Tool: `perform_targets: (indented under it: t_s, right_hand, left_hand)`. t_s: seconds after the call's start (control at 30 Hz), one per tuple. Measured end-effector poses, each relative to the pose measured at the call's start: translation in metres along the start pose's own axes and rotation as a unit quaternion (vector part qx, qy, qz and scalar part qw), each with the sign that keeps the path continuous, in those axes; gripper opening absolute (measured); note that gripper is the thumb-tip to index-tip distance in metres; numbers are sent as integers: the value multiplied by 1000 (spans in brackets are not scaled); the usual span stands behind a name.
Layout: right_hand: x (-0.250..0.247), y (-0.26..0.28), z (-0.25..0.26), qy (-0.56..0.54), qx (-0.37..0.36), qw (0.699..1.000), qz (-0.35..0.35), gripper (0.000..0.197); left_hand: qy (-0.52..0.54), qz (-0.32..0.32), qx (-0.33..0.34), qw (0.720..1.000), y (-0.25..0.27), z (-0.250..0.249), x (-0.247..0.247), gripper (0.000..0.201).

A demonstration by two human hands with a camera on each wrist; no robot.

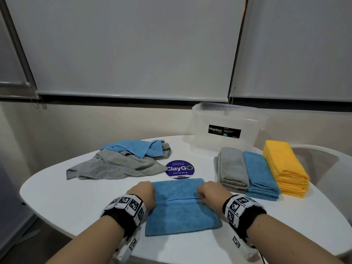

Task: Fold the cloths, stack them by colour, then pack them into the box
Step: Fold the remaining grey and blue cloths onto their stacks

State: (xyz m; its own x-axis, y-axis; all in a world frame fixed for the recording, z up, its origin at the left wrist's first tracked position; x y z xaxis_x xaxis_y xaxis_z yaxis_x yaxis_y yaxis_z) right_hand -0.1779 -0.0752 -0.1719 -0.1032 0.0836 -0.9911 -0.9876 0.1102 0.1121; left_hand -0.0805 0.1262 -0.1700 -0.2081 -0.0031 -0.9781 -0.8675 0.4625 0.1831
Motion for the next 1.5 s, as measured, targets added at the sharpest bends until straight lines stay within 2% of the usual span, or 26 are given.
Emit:
perform_targets:
  t_s: [0.13, 0.27, 0.33, 0.4, 0.47, 0.53, 0.6, 0.7, 0.87, 1.0, 1.03, 1.13, 1.23, 1.3, 1.37, 1.4, 1.43, 1.5]
  right_hand:
    - [-6, 3, 0, 1, 1, 1000, -7, 36]
    - [-6, 5, 5, -12, 9, 1000, 0, 30]
    - [-13, 7, 10, -38, -4, 999, -28, 19]
    - [-21, 8, 19, -100, -32, 991, -77, 21]
    - [-22, 1, 33, -143, -57, 985, -82, 34]
    - [-10, -15, 49, -130, -68, 989, -21, 56]
    - [6, -29, 59, -89, -57, 993, 59, 77]
    - [15, -36, 54, -32, -7, 991, 133, 91]
    - [17, -30, 15, -61, 36, 982, 176, 104]
    - [20, -26, 4, -99, 29, 977, 185, 138]
    - [19, -26, 4, -110, 26, 978, 175, 132]
    - [8, -25, 0, -155, 22, 983, 99, 79]
    - [-12, -17, -4, -88, 34, 996, 3, 27]
    - [-16, -8, 0, -61, 14, 997, -49, 16]
    - [-10, 5, 17, -79, -53, 994, -57, 26]
    - [-3, 14, 30, -81, -93, 992, -27, 39]
    - [6, 23, 42, -71, -120, 990, 33, 58]
    - [22, 42, 56, -19, -118, 982, 147, 97]
  left_hand:
    - [-44, -15, 17, 999, 5, -4, -6, 15]
    - [-12, 12, 13, 1000, 9, -3, -9, 13]
    - [-19, 16, 26, 999, 11, -4, -14, 4]
    - [-33, -9, 60, 998, 10, -10, -20, 18]
    - [-40, -33, 118, 992, 6, -25, -18, 39]
    - [-60, -25, 169, 983, 3, -42, -7, 63]
    - [-88, 16, 158, 983, -3, -53, 11, 77]
    - [-87, 73, 102, 988, -13, -52, 31, 78]
    - [-84, 87, 60, 991, -16, -25, 38, 80]
    - [-86, 94, 55, 990, -16, -19, 38, 81]
    - [-82, 98, 58, 990, -16, -19, 36, 82]
    - [-68, 99, 77, 990, -11, -19, 23, 82]
    - [-54, 47, 124, 990, 4, -20, -1, 62]
    - [-35, 3, 173, 984, 19, -28, -9, 58]
    - [-40, -4, 218, 975, 38, -40, -5, 68]
    - [-57, 15, 228, 972, 47, -46, 2, 75]
    - [-78, 43, 228, 970, 54, -51, 10, 82]
    - [-107, 89, 204, 969, 62, -56, 26, 93]
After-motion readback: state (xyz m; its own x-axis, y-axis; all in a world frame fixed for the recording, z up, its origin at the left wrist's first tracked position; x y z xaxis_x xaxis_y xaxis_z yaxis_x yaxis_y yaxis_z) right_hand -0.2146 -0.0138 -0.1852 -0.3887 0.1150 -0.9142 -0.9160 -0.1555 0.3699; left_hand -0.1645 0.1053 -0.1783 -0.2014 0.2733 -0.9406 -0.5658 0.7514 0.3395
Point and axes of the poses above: each hand's wrist, its own y-axis away from the middle knuckle, its own x-axis out of the palm, z = x × y, the point moved 4 cm from there along -y, towards the middle knuckle, and after that the axes turned 3 degrees about -y, right-handed, at the moved point
